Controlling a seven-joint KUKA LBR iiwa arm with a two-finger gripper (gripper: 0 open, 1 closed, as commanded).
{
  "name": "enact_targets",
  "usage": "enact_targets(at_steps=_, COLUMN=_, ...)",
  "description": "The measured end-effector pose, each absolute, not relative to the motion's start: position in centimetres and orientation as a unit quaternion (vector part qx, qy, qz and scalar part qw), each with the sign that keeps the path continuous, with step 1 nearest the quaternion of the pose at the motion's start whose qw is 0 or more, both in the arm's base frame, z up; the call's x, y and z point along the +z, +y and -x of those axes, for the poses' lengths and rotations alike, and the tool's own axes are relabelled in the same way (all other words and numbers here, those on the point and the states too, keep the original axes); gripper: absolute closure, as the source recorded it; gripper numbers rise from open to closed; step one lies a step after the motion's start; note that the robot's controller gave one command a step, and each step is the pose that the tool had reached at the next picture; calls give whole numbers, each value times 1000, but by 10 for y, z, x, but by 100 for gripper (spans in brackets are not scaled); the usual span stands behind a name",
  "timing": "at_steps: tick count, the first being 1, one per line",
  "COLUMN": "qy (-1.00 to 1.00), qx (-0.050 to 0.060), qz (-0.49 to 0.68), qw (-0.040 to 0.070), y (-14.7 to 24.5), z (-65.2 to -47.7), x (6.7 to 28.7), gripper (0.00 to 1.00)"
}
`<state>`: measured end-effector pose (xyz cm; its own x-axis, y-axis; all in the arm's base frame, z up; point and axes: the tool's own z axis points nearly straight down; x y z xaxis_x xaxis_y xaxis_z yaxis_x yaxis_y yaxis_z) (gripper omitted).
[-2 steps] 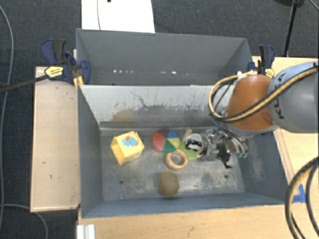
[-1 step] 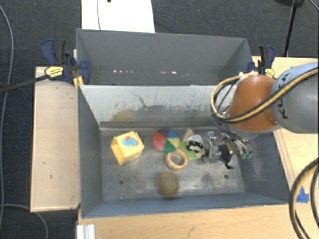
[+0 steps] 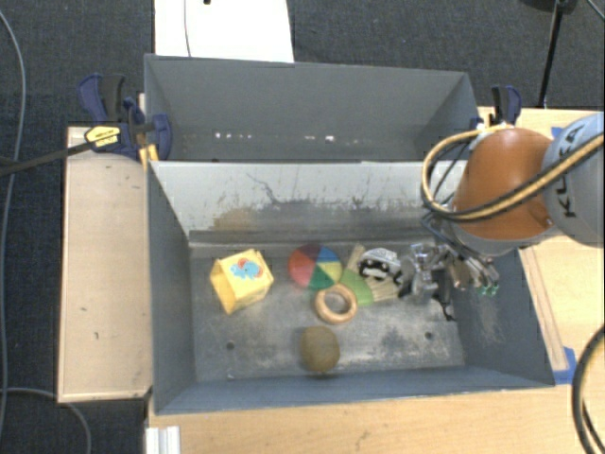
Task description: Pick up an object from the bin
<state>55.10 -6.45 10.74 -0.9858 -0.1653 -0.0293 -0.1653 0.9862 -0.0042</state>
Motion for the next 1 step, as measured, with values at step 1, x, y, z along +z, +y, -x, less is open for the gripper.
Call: enact_targets(at_steps=1, qy=995, qx=-2, qz=94, qw=20, y=-58, z=-554, x=153, gripper=100)
